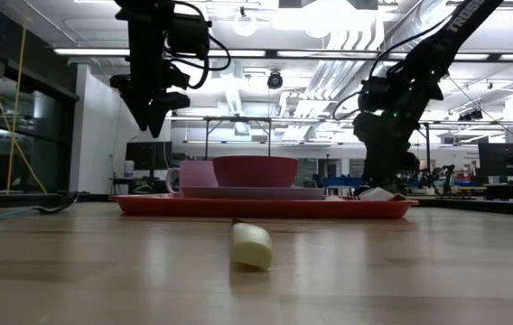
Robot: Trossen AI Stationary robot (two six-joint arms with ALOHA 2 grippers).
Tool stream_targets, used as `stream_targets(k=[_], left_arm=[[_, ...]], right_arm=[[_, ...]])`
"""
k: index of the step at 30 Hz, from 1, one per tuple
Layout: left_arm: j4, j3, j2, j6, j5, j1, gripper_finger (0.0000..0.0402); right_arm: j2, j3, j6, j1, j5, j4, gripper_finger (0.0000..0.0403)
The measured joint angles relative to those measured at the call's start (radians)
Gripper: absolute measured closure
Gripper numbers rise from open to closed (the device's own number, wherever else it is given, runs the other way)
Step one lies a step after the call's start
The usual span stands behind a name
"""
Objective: Set up tray
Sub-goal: Put the blue fork on the white napkin
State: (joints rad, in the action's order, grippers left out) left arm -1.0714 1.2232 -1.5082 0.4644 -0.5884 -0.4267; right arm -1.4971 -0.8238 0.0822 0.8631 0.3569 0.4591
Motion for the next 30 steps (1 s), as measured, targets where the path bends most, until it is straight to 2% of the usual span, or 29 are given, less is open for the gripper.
stream_targets(k=[9,18,30], left_arm=[[0.012,0.0,0.0,0.0,0.0,0.0,0.0181],[0.027,0.0,0.0,-0.002,0.0,0.0,0.0181],[0.022,0.0,0.0,-0.019,0.0,0.0,0.0181]], right_arm=[[0.009,0.0,0.048,-0.069,0.026,-0.075,0.0269],[0.005,0.0,-0.001,-0.166,-0.093,-0.095,0.0269],[0.005,0.002,-0.103,-0.252,-0.183,-0.136,0.0269]])
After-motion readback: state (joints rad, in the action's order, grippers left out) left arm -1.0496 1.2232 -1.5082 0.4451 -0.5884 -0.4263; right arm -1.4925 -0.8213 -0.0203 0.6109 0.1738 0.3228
